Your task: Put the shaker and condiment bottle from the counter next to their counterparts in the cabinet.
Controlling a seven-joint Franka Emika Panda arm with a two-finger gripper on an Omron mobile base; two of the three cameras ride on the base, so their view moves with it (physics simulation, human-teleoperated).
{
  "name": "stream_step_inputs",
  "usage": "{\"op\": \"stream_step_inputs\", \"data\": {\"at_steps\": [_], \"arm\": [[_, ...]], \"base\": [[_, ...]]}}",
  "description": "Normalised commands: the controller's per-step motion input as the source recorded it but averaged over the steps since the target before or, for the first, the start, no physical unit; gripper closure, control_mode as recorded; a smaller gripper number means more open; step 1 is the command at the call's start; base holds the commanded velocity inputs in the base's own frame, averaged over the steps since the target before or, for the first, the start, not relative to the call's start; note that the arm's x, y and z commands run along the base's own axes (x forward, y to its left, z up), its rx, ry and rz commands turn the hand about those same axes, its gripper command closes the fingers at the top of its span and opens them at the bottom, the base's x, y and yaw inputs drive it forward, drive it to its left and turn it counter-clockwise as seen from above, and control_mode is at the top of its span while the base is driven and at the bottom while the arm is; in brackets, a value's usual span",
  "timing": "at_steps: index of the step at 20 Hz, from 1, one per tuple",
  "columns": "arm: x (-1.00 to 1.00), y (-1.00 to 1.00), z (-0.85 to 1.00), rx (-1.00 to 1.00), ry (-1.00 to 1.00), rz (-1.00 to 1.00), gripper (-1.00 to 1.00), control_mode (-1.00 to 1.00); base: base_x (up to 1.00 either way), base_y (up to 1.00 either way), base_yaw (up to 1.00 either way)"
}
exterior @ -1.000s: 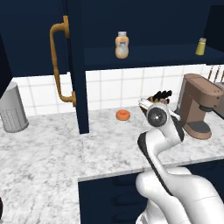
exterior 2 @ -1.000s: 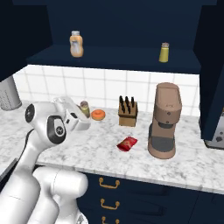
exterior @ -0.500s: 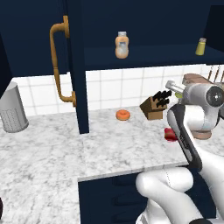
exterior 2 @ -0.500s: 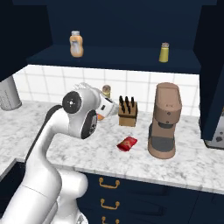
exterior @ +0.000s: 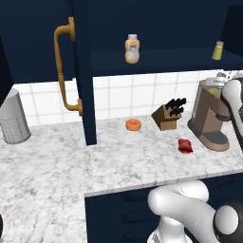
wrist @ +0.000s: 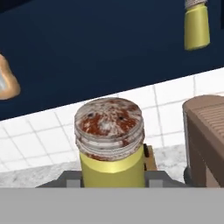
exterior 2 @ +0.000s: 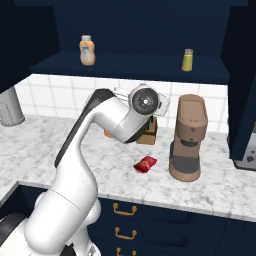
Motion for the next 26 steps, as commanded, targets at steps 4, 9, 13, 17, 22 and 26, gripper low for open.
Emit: {"op": "stream_step_inputs", "data": {"at_steps": [4,9,13,17,22,26], "arm": [[0.04,-0.29,0.02,-0.30,-0.05,0.26,1.00,-1.00],[-0.03,0.07,0.06,-0.18,-0.11,0.01,1.00,-1.00],[0.00,-0.06,0.50,-0.23,-0.31,-0.09,1.00,-1.00],[0.03,-0.15,0.03,-0.29,-0.18,-0.41,1.00,-1.00],[0.24,-0.08,-0.10,-0.11,-0.03,-0.36,1.00,-1.00],[0.06,-0.09,0.42,0.23,0.00,-0.15,1.00,-1.00]], "base": [[0.00,0.00,0.00],[0.00,0.00,0.00],[0.00,0.00,0.00],[0.00,0.00,0.00],[0.00,0.00,0.00],[0.00,0.00,0.00]]}}
